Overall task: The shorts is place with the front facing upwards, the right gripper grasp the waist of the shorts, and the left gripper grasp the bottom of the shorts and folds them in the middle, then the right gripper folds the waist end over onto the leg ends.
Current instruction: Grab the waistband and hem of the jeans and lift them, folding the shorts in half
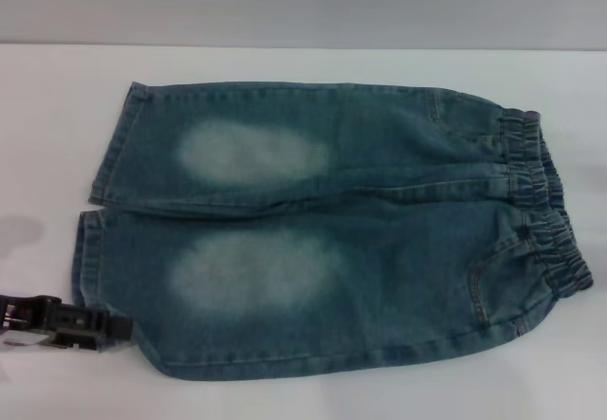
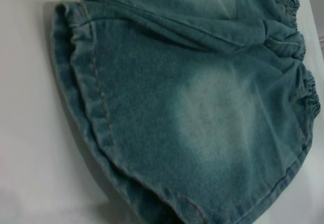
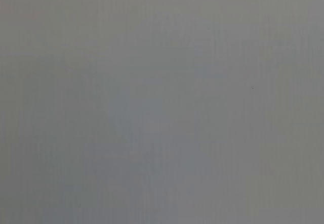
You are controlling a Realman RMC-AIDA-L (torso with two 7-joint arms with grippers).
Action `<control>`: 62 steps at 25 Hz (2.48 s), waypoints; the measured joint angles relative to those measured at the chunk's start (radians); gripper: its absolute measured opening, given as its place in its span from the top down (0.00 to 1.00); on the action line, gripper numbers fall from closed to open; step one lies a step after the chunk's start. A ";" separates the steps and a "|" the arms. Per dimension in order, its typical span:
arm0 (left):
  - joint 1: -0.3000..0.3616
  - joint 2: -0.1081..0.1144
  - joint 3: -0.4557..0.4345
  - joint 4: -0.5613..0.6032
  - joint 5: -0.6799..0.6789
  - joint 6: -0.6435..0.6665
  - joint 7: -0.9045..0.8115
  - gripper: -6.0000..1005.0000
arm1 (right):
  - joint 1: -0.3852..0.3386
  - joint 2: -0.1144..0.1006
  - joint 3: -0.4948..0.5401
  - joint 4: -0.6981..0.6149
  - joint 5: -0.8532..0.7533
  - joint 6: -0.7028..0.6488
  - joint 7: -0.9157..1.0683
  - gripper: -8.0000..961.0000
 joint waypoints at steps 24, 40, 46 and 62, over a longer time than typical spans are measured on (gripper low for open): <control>0.016 0.000 -0.013 0.000 0.006 -0.026 0.020 0.74 | -0.007 0.005 0.000 0.017 0.000 0.000 0.001 0.49; 0.002 -0.001 -0.062 0.000 0.004 -0.049 0.015 0.96 | 0.006 -0.108 -0.098 -0.229 -0.329 -0.359 0.723 0.49; -0.007 0.001 -0.112 0.000 0.002 -0.051 0.024 0.96 | 0.119 -0.179 -0.111 -0.446 -0.691 -0.613 1.010 0.49; -0.045 -0.002 -0.116 0.002 0.005 -0.089 0.029 0.96 | 0.275 -0.198 -0.355 -0.567 -1.215 -0.768 1.034 0.50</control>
